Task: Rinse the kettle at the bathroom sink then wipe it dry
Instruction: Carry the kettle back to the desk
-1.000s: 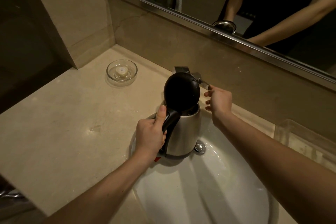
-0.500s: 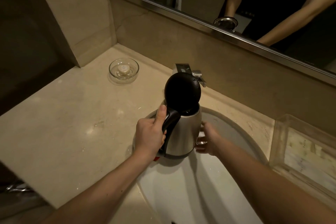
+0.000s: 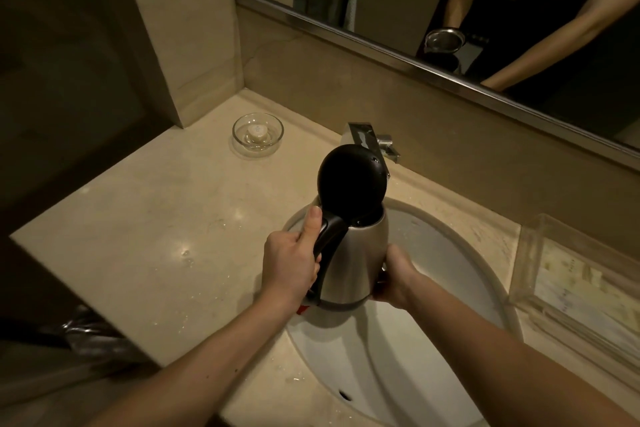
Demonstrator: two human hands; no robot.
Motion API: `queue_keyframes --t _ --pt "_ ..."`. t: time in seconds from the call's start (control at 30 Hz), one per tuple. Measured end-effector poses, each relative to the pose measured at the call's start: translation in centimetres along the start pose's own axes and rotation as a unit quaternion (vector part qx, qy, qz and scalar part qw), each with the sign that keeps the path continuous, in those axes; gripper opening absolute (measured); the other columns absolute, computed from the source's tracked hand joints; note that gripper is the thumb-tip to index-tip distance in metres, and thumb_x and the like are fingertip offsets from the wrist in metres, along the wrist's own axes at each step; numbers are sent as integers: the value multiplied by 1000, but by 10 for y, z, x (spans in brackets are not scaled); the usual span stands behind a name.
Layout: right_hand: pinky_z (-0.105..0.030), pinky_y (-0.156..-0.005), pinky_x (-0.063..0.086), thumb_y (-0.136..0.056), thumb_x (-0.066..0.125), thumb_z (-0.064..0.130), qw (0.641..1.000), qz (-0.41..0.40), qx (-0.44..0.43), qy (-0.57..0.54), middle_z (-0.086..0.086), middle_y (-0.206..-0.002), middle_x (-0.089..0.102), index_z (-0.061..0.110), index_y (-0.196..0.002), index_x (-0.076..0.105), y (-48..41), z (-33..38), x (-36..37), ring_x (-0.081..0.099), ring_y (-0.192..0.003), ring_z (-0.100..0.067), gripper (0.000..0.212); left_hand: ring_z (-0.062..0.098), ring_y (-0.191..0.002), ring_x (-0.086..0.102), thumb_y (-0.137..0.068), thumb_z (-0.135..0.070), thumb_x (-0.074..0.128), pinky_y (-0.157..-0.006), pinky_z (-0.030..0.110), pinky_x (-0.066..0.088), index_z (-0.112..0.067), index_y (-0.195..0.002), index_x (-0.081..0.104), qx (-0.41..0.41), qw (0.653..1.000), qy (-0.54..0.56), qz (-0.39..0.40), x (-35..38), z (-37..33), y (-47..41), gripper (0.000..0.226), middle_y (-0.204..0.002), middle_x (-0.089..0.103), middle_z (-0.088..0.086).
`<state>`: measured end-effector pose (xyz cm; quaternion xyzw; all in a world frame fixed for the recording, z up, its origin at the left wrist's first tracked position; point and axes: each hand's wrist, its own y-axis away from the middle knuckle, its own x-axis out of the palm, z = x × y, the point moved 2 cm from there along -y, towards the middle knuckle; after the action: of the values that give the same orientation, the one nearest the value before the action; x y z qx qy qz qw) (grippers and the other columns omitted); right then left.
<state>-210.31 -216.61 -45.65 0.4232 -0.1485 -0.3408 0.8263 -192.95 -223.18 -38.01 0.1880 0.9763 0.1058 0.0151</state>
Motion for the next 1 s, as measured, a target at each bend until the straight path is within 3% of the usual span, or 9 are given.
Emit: queue_keyframes --t 0.13,0.43,0.53,0.63,0.8,0.9,1.0 --pt "-50 -81 53 -96 42 38 1000 6 -24 12 -18 -109 61 14 -102 59 33 5 2 57 -100 -37 30 15 -32 41 -78 -65 47 -38 23 33 -8 -48 52 4 1000 5 2 -9 -23 18 64 -39 44 2" --pt "-46 -77 53 -98 39 44 995 37 -80 43 -22 -108 64 8 -109 61 132 44 14 60 -99 -37 43 17 -36 45 -75 -68 45 -43 24 35 -13 -48 54 59 998 6 -15 -36 -104 71 62 -41 47 3" --pt "-48 -82 54 -96 44 42 994 54 -92 27 -24 -107 66 5 -111 63 167 63 21 62 -100 -39 44 16 -37 45 -76 -65 46 -43 24 35 -11 -50 54 80 996 20 -24 -49 -141 89 61 -42 47 3" --pt "-46 -78 54 -92 47 34 992 75 -100 12 -25 -100 67 4 -99 60 208 87 32 63 -94 -42 34 17 -37 44 -77 -64 50 -43 25 34 -10 -51 55 97 994 43 -31 -63 -185 105 61 -42 46 4" --pt "-48 -80 53 -92 49 33 983 109 -149 17 -26 -114 63 2 -105 60 285 135 56 61 -97 -39 35 17 -36 42 -84 -61 51 -43 25 32 -6 -59 57 146 987 60 -26 -86 -268 131 60 -44 45 4" --pt "-47 -77 56 -91 48 38 970 120 -202 61 -25 -112 63 0 -111 61 325 164 68 62 -98 -41 45 17 -34 40 -83 -61 55 -41 24 31 -10 -53 55 176 981 81 -30 -99 -313 147 59 -42 44 3" --pt "-45 -69 57 -90 52 38 956 137 -239 101 -23 -110 61 3 -105 59 368 186 77 63 -94 -40 38 15 -33 38 -88 -57 56 -37 21 29 -11 -54 52 198 972 108 -60 -111 -352 162 57 -42 44 1"
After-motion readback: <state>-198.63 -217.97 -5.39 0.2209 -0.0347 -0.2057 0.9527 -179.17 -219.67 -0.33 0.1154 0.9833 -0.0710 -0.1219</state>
